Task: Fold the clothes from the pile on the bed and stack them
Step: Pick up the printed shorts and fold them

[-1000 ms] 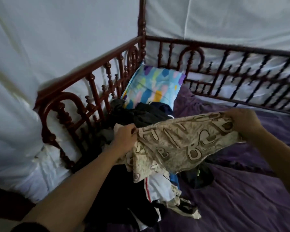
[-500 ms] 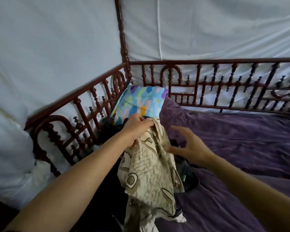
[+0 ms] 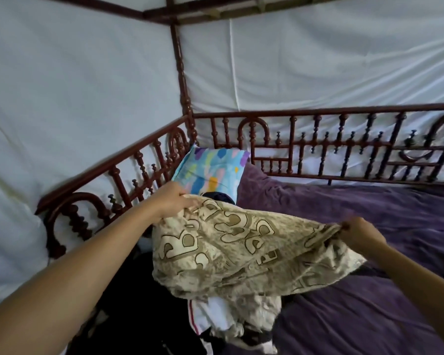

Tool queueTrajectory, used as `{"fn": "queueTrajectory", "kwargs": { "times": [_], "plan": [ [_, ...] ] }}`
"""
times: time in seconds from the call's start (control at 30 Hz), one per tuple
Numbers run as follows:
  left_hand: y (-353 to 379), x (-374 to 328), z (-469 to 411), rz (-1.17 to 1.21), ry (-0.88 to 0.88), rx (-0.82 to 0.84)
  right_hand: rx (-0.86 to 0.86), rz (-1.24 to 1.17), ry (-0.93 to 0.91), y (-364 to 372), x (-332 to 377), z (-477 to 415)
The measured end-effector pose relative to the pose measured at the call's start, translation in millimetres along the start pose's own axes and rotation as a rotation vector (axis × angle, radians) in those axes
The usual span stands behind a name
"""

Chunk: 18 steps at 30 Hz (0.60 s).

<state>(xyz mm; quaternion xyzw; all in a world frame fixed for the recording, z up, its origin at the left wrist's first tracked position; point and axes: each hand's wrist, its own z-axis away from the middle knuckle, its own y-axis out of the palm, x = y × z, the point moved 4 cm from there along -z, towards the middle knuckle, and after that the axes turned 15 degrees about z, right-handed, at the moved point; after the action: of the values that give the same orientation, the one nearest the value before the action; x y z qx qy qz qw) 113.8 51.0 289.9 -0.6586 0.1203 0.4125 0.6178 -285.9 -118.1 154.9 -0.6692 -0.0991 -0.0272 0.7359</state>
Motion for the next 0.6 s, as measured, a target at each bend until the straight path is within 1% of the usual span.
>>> {"fn": "queueTrajectory", "kwargs": {
  "times": [0.1,0.17,0.23,0.3,0.33,0.37,0.4,0.43,0.47,0.53,0.6],
  "plan": [
    [16.3,-34.8,-8.5,0.352,0.037,0.008,0.032,0.050,-0.072,8.2,23.4,12.7],
    [25.5,-52.6,-15.4,0.637,0.001,0.033,0.001,0.000,-0.203,6.2,56.3,29.2],
    [28.3,-67.3,-21.4,0.829,-0.015,0.076,0.049,-0.248,-0.414,1.0,99.3,54.8],
    [27.0,-78.5,-30.7,0.905,-0.009,0.127,0.161,-0.507,-0.605,-3.4,141.9,79.5],
    [24.8,-81.5,-34.4,0.919,-0.008,0.145,0.160,-0.605,-0.640,-6.8,158.3,86.8],
    [20.4,-82.3,-38.1,0.914,-0.006,0.152,0.129,-0.732,-0.626,-12.8,169.4,88.2],
    [14.3,-80.4,-42.6,0.904,0.000,0.143,0.075,-0.866,-0.564,-22.8,175.7,86.6],
    [7.0,-76.0,-48.0,0.895,0.004,0.122,0.019,-0.970,-0.471,-34.8,178.7,81.6],
    [-0.9,-68.6,-53.4,0.890,-0.002,0.100,-0.001,-1.037,-0.380,-47.4,180.3,75.6],
    [-13.4,-52.1,-63.5,0.925,-0.034,0.107,0.062,-1.145,-0.310,-68.8,183.5,63.9],
    [-17.6,-36.4,-70.8,0.997,-0.091,0.188,0.210,-1.265,-0.336,-78.1,190.1,57.0]
  ]
}}
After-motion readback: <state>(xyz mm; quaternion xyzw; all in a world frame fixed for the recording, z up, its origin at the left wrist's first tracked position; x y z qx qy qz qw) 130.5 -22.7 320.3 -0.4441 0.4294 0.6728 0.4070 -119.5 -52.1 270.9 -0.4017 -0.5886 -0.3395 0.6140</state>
